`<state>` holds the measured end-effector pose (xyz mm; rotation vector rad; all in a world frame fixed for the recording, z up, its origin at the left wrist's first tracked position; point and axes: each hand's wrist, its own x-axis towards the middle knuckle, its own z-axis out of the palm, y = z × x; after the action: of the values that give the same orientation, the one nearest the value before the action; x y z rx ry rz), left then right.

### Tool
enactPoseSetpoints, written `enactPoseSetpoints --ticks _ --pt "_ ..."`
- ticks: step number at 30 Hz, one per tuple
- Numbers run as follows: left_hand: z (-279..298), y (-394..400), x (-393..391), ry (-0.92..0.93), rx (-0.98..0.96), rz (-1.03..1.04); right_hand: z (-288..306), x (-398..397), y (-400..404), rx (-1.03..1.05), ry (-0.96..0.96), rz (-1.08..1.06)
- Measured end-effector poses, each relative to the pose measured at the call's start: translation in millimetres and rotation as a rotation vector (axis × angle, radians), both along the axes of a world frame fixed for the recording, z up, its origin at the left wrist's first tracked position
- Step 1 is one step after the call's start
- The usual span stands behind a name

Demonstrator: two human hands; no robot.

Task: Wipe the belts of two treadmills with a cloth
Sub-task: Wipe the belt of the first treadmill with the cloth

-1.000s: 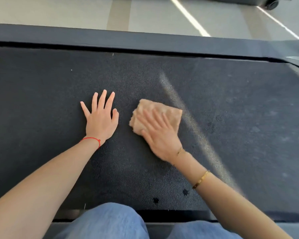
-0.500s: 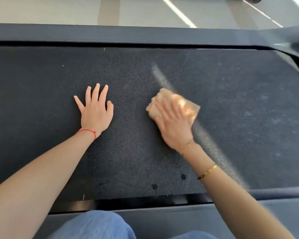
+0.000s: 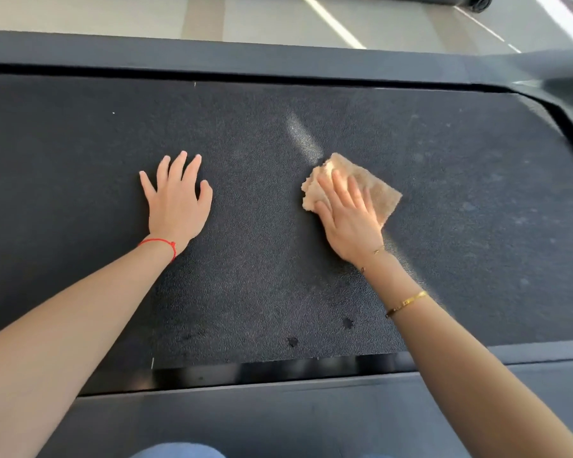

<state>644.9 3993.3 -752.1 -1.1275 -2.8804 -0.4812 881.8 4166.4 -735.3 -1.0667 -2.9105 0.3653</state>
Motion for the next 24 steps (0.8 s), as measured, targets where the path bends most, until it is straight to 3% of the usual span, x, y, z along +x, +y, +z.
enactPoseSetpoints --ticks 8,12,15,21,24 --pt "-7 -14 -3 -0.005 -0.022 -0.084 -3 -7 -123 -0.017 0.013 0.436" --pt "-11 -42 1 -0.002 -0.04 -0.149 -9 10 -161 0.043 -0.004 0.549" --pt "-11 -62 15 -0.011 -0.034 -0.132 -6 30 -157 0.038 0.0 0.483" --pt "-8 -89 50 0.009 -0.041 -0.106 0 88 -124 0.042 -0.073 0.118" --pt "-8 -91 55 0.021 -0.054 -0.097 3 73 -139 0.006 -0.063 0.116"
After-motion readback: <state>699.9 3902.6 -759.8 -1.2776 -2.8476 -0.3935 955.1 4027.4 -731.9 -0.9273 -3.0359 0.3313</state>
